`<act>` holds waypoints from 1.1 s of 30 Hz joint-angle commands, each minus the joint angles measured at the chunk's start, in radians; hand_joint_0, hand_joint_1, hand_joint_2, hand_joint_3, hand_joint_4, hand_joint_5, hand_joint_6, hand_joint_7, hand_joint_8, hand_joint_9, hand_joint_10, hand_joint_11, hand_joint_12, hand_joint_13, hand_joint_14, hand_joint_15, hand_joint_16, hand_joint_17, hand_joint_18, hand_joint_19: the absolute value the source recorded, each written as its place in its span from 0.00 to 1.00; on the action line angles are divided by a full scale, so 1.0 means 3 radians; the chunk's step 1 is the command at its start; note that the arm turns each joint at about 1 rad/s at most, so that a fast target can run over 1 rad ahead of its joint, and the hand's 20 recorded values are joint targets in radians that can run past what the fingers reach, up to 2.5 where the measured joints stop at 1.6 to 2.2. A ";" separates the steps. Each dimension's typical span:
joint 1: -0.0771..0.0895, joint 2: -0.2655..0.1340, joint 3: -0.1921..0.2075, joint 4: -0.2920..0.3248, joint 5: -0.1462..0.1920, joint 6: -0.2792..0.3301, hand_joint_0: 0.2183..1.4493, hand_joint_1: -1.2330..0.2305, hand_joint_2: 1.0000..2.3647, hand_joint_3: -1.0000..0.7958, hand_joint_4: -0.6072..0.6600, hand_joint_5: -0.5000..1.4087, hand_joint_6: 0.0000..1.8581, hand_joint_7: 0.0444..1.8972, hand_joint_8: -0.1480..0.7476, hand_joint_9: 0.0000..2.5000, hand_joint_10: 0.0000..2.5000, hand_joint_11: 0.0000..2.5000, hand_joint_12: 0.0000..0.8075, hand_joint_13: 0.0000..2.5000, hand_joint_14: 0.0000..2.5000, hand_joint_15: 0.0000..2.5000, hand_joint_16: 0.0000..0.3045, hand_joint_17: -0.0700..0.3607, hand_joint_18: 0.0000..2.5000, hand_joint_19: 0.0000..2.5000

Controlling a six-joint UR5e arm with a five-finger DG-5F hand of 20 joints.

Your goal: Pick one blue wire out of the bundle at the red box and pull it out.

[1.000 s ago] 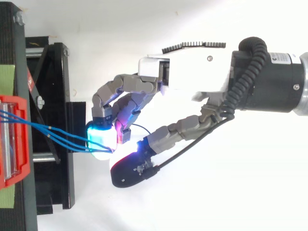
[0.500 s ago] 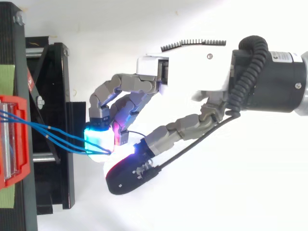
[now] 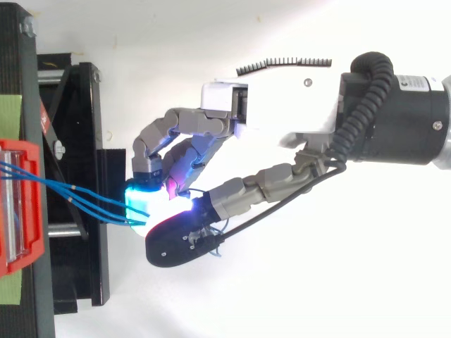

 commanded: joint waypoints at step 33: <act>0.0000 0.0006 0.0000 -0.0088 -0.0015 -0.0015 0.30 0.42 0.01 0.44 0.66 0.15 0.49 0.53 0.60 0.34 0.01 0.26 0.57 0.25 0.00 0.11 0.21 0.50 0.26 0.18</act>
